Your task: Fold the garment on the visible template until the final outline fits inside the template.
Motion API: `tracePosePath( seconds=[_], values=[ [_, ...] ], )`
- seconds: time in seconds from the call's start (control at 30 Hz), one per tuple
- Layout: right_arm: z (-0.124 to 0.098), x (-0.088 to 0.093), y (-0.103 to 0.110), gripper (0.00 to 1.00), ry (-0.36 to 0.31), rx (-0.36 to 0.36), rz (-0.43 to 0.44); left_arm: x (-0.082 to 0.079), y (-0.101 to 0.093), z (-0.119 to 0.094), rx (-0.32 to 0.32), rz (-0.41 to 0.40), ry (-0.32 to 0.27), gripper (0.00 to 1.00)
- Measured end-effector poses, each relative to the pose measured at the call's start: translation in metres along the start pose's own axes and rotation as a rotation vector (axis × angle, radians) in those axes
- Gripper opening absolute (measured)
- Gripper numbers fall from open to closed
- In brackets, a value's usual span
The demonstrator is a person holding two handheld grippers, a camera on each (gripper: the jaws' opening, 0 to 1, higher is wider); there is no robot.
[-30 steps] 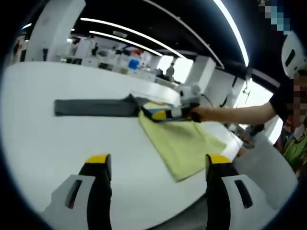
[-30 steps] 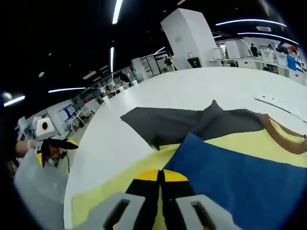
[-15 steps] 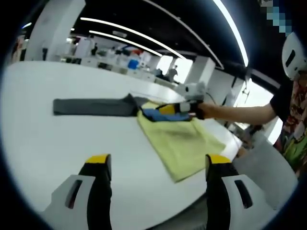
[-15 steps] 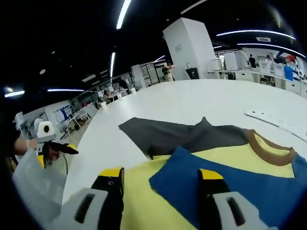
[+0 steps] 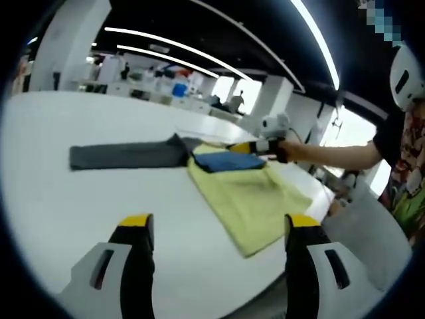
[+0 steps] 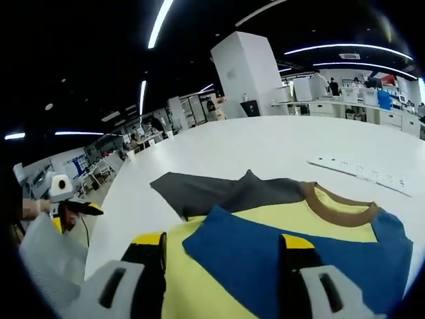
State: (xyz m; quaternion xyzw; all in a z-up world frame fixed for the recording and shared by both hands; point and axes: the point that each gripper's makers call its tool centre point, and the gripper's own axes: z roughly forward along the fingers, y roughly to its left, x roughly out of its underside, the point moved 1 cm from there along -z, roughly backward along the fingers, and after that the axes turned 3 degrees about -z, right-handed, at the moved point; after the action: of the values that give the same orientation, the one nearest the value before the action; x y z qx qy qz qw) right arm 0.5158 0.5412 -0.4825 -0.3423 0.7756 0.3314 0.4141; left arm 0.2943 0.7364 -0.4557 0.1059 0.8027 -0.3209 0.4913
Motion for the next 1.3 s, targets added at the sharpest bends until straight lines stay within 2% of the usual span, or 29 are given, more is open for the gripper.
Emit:
tracePosePath(
  seconds=[0.1, 0.17, 0.4, 0.57, 0.97, 1.1, 1.17, 1.3],
  values=[
    [-0.009, 0.0, -0.008, 0.8, -0.001, 0.019, 0.004, 0.0, 0.0, 0.0, 0.0, 0.001, -0.001, 0.77],
    [-0.019, 0.001, -0.019, 0.79, 0.013, 0.043, 0.002, 0.002, 0.0, 0.0, 0.0, -0.002, 0.001, 0.77],
    [-0.061, -0.006, -0.06, 0.8, -0.013, 0.142, 0.061, 0.006, -0.002, 0.002, 0.004, -0.009, 0.006, 0.77],
    [-0.09, 0.0, -0.086, 0.79, -0.025, 0.21, 0.103, 0.004, -0.003, 0.003, 0.009, -0.004, 0.006, 0.77],
    [-0.134, 0.027, -0.113, 0.75, -0.019, 0.282, 0.185, -0.001, -0.002, 0.005, 0.018, 0.018, 0.024, 0.77],
    [-0.145, 0.035, -0.125, 0.69, -0.037, 0.302, 0.264, 0.0, -0.004, 0.007, 0.023, 0.018, 0.029, 0.77],
    [-0.146, 0.036, -0.124, 0.65, -0.035, 0.315, 0.265, 0.0, -0.005, 0.008, 0.026, 0.018, 0.031, 0.77],
    [-0.155, 0.045, -0.132, 0.63, -0.065, 0.325, 0.379, 0.001, -0.005, 0.008, 0.027, 0.018, 0.036, 0.77]
  ],
)
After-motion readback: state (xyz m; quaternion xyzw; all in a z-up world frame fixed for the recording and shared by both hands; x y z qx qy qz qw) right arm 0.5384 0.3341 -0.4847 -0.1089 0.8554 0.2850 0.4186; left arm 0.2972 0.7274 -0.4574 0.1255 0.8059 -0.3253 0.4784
